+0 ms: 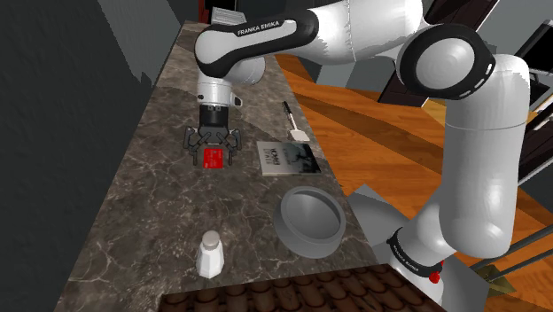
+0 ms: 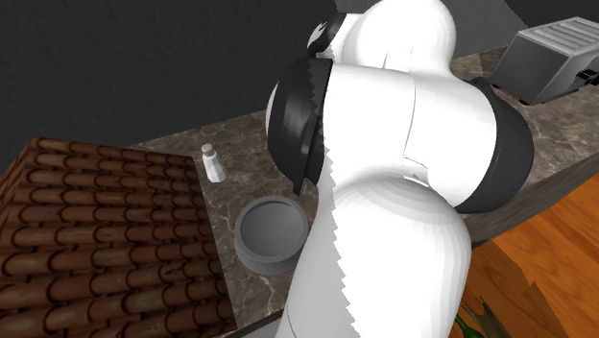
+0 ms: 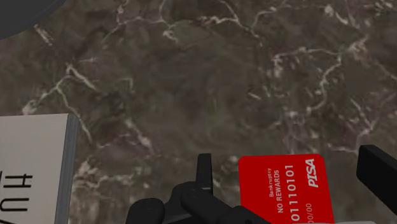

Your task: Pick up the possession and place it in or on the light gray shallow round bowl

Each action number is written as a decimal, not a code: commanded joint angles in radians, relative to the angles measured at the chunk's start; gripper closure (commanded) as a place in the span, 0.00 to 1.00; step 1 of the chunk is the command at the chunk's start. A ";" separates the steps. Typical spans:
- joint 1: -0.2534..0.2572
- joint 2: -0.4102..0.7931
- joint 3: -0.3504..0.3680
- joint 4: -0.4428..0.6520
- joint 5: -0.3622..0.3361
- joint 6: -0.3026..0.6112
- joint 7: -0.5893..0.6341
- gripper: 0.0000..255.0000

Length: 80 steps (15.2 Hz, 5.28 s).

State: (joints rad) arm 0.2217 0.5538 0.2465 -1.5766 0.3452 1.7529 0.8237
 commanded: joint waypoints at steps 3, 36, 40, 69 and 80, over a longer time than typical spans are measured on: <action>0.000 0.000 0.000 0.000 0.000 0.000 0.000 1.00; -0.023 -0.187 0.014 0.026 0.032 -0.198 0.069 1.00; -0.036 -0.361 0.021 -0.208 0.073 -0.142 0.033 1.00; 0.017 -1.086 0.047 -1.065 0.282 -0.034 -0.088 1.00; 0.020 -1.044 0.064 -1.105 0.298 0.044 -0.119 1.00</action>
State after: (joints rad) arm 0.2413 -0.4901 0.3103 -2.6813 0.6434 1.7965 0.7049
